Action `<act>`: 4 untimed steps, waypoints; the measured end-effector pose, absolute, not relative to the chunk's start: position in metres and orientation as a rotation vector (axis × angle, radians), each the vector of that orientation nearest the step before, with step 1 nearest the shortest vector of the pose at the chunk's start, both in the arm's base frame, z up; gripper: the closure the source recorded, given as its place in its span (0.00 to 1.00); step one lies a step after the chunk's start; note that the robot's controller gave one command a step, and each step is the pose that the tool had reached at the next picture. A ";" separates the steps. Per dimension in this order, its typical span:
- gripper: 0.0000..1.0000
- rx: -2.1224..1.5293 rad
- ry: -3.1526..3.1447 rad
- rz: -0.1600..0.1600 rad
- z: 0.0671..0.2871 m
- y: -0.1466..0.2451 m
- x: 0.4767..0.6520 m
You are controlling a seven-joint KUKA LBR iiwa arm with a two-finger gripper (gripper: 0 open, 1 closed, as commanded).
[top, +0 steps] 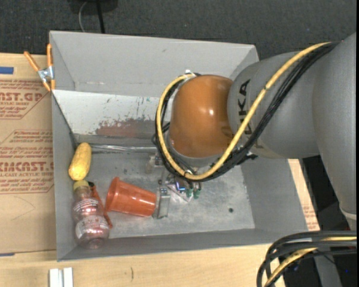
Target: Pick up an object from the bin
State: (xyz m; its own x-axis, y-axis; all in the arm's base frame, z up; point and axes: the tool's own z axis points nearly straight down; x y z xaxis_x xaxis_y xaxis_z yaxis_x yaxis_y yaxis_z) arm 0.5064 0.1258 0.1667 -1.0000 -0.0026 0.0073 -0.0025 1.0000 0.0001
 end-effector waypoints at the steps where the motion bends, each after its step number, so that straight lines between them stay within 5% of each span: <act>1: 0.00 0.001 -3.142 -0.002 0.171 0.125 0.508; 3: 0.00 -0.034 -3.139 -0.003 0.090 0.133 0.497; 4: 1.00 -0.378 -3.122 -0.005 0.085 0.143 0.491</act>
Offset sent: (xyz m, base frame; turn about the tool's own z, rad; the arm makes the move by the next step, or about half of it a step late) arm 0.0013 0.0000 -0.0901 -0.0726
